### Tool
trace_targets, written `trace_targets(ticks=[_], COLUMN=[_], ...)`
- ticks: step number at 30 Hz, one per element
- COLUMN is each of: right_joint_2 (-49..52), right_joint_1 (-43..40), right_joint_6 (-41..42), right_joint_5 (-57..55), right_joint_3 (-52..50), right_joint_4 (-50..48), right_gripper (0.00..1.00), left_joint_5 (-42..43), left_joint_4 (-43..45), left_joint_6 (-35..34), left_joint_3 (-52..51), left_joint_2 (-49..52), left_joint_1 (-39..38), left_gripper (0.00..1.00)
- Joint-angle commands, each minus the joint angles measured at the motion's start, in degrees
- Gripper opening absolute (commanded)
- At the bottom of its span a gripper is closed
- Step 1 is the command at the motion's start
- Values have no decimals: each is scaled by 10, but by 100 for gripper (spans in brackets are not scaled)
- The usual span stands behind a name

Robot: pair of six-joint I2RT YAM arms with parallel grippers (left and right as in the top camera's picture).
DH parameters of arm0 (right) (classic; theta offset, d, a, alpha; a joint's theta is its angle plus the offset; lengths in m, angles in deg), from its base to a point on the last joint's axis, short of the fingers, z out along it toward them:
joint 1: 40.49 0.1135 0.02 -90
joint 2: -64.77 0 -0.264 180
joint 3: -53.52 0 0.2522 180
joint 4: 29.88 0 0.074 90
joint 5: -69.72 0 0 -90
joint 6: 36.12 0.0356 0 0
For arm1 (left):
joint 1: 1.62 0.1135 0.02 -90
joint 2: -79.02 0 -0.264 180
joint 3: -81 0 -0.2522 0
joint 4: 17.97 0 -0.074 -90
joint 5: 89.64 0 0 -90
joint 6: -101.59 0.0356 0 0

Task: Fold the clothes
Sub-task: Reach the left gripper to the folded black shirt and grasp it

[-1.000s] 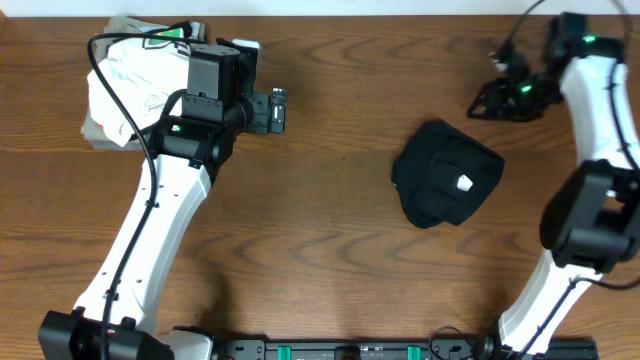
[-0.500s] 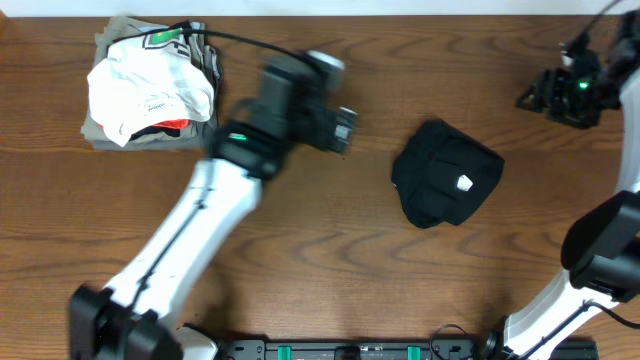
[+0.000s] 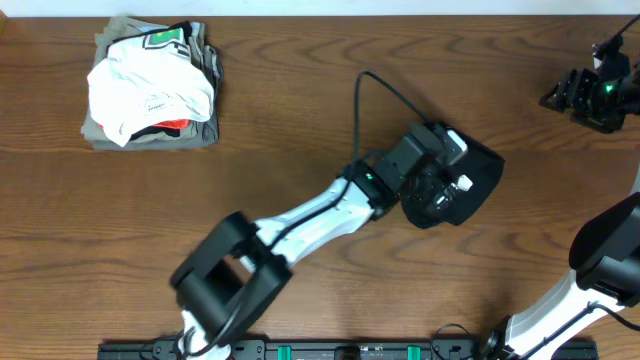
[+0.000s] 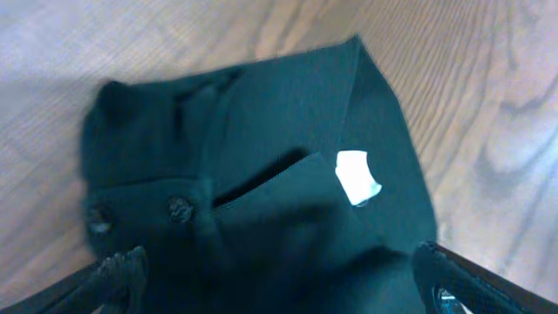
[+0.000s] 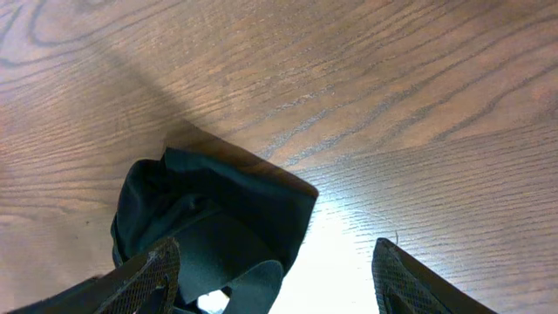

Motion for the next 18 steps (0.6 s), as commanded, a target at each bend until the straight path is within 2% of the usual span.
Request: trace_targets(ticks=[1,8,12,15,18], right_joint_2=[-8,-8,-8,-8,-8], right_joint_1=[-3,9,15,19,23], right_joint_6=[5,-3,-3,-3,-3], right_joint_5=[4,4,4,4,4], right_joint_3=[6,3,3,3,3], right_joint_4=[0,1,0,0,0], right_gripper=[67,66,66,66,66], left_joint_5=[-10,-18,-19,-64,-103], left_joint_4=[35,153,151,137,119], left_joint_6=[8,8,5,-31,-36], left_joint_3=[1,2,2,2,2], left_joint_2=[33,84,108,122,124], left_joint_1=[4,7,22,43,77], left_gripper=[98,98,98,98,98])
